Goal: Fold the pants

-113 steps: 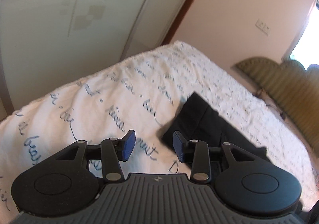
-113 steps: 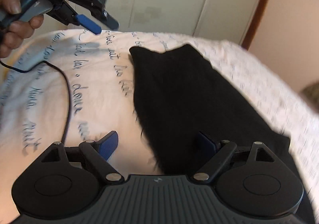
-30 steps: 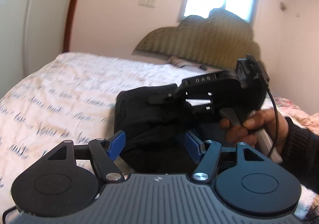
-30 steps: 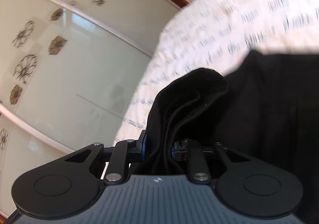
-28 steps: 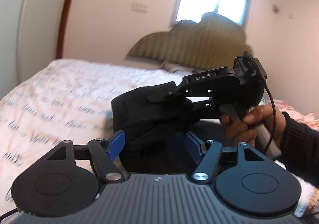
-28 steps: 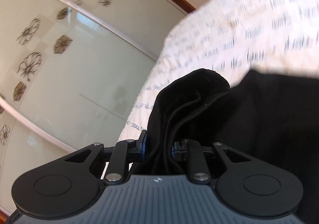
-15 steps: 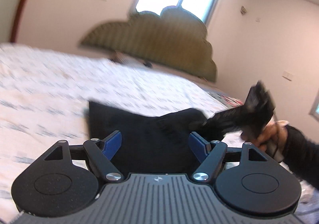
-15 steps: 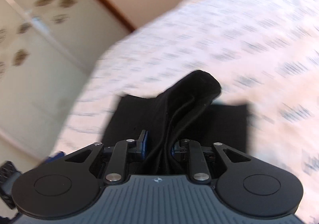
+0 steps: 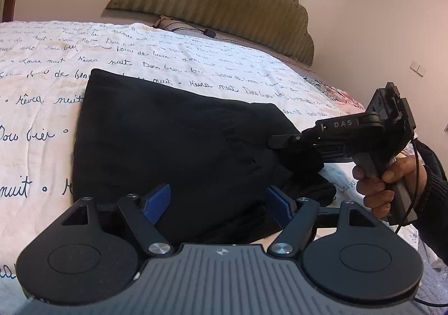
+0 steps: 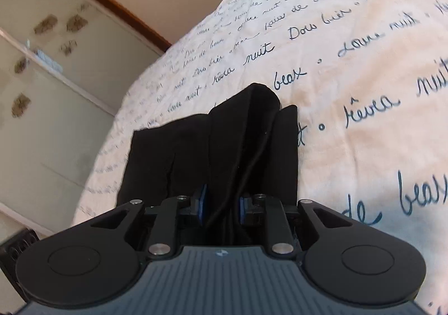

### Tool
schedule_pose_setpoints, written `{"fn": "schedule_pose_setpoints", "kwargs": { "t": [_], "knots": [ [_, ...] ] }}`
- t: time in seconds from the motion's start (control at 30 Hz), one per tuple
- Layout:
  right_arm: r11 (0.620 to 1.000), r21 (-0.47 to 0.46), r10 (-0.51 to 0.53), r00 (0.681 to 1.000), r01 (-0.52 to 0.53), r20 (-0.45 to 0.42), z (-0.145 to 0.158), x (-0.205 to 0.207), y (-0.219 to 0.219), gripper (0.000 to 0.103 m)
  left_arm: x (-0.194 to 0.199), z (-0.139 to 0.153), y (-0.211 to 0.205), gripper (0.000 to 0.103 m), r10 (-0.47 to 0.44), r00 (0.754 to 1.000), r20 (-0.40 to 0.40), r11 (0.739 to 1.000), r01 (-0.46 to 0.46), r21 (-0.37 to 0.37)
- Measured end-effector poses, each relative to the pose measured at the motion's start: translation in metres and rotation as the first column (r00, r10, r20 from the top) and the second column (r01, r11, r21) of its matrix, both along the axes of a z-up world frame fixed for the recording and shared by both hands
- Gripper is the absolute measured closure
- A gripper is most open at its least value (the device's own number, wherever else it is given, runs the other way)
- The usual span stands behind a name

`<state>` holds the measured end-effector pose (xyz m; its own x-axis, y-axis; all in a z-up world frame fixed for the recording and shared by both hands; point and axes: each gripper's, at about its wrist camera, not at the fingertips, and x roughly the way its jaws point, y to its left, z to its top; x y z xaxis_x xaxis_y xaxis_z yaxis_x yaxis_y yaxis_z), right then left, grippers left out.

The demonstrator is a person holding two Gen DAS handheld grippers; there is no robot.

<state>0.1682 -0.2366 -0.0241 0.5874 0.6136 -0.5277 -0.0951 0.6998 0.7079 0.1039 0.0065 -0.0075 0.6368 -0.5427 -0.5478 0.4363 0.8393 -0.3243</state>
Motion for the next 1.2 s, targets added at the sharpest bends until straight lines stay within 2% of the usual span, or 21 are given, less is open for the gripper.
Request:
{"fn": "schedule_pose_setpoints", "kwargs": {
  "t": [0.07, 0.17, 0.27, 0.37, 0.4, 0.43, 0.5, 0.6, 0.67, 0.7, 0.73, 0.8, 0.83, 0.9, 1.0, 1.1, 1.2],
  "knots": [
    [1.0, 0.021, -0.015, 1.0, 0.016, -0.002, 0.0, -0.005, -0.004, 0.078, -0.003, 0.005, 0.002, 0.026, 0.016, 1.0, 0.002, 1.0, -0.016, 0.002],
    [0.997, -0.009, -0.081, 0.997, 0.081, 0.013, 0.012, -0.018, -0.016, 0.073, -0.011, 0.026, 0.015, 0.026, 0.05, 0.998, 0.048, 0.999, -0.049, -0.012],
    [0.981, 0.018, -0.192, 0.976, 0.191, 0.107, 0.035, -0.033, -0.032, 0.071, -0.007, 0.047, 0.029, 0.023, 0.077, 0.992, 0.098, 0.995, -0.069, -0.076],
    [0.98, 0.081, -0.191, 0.966, 0.179, 0.176, 0.057, -0.021, -0.019, 0.07, 0.016, 0.055, 0.022, 0.02, 0.086, 0.99, 0.11, 0.994, -0.079, -0.07],
    [0.982, 0.09, -0.182, 0.966, 0.167, 0.184, 0.061, -0.014, -0.01, 0.062, 0.026, 0.053, 0.016, 0.02, 0.077, 0.993, 0.094, 0.996, -0.072, -0.052],
    [0.984, 0.085, -0.171, 0.967, 0.157, 0.187, 0.063, -0.006, 0.0, 0.05, 0.036, 0.05, 0.008, 0.02, 0.07, 0.995, 0.066, 0.997, -0.068, -0.029],
    [0.99, 0.024, -0.14, 0.976, 0.138, 0.165, 0.059, 0.013, 0.022, 0.039, 0.05, 0.038, -0.005, 0.022, 0.084, 0.996, 0.001, 0.996, -0.084, 0.026],
    [0.991, -0.036, -0.124, 0.989, 0.127, 0.077, 0.036, 0.038, 0.039, 0.042, 0.056, 0.016, -0.015, 0.021, 0.062, 0.997, -0.05, 0.997, -0.059, 0.056],
    [0.988, -0.069, -0.136, 0.989, 0.14, 0.061, 0.021, 0.042, 0.036, 0.053, 0.056, 0.003, -0.018, 0.02, 0.038, 0.998, -0.055, 0.995, -0.032, 0.096],
    [0.986, -0.058, -0.155, 0.987, 0.158, 0.049, 0.014, 0.039, 0.029, 0.069, 0.054, 0.001, -0.017, 0.02, 0.027, 0.999, -0.04, 0.994, -0.023, 0.104],
    [0.984, -0.024, -0.174, 0.984, 0.175, 0.032, 0.006, 0.037, 0.021, 0.076, 0.053, -0.001, -0.016, 0.02, 0.023, 0.999, -0.04, 0.994, -0.019, 0.104],
    [0.977, 0.087, -0.197, 0.98, 0.196, 0.0, -0.01, 0.033, 0.003, 0.081, 0.056, -0.001, -0.013, 0.02, 0.031, 0.998, -0.053, 0.996, -0.026, 0.081],
    [0.972, 0.119, -0.204, 0.979, 0.204, -0.01, -0.014, 0.032, -0.001, 0.082, 0.057, -0.002, -0.011, 0.02, 0.032, 0.998, -0.055, 0.997, -0.028, 0.07],
    [0.97, 0.122, -0.211, 0.978, 0.209, 0.0, -0.009, 0.026, -0.001, 0.081, 0.057, 0.0, -0.008, 0.022, 0.036, 0.998, -0.047, 0.998, -0.034, 0.055],
    [0.968, 0.121, -0.228, 0.972, 0.22, 0.06, 0.014, 0.0, -0.002, 0.077, 0.042, 0.013, 0.009, 0.022, 0.085, 0.996, -0.031, 0.996, -0.084, 0.01],
    [0.973, 0.173, -0.176, 0.975, 0.152, 0.136, 0.034, -0.032, -0.006, 0.076, 0.021, 0.021, 0.037, 0.018, 0.145, 0.989, -0.005, 0.989, -0.145, -0.036],
    [0.988, 0.115, -0.118, 0.984, 0.103, 0.133, 0.035, -0.044, 0.004, 0.068, 0.018, 0.018, 0.063, 0.018, 0.261, 0.963, -0.073, 0.961, -0.266, -0.075]
  ]
}}
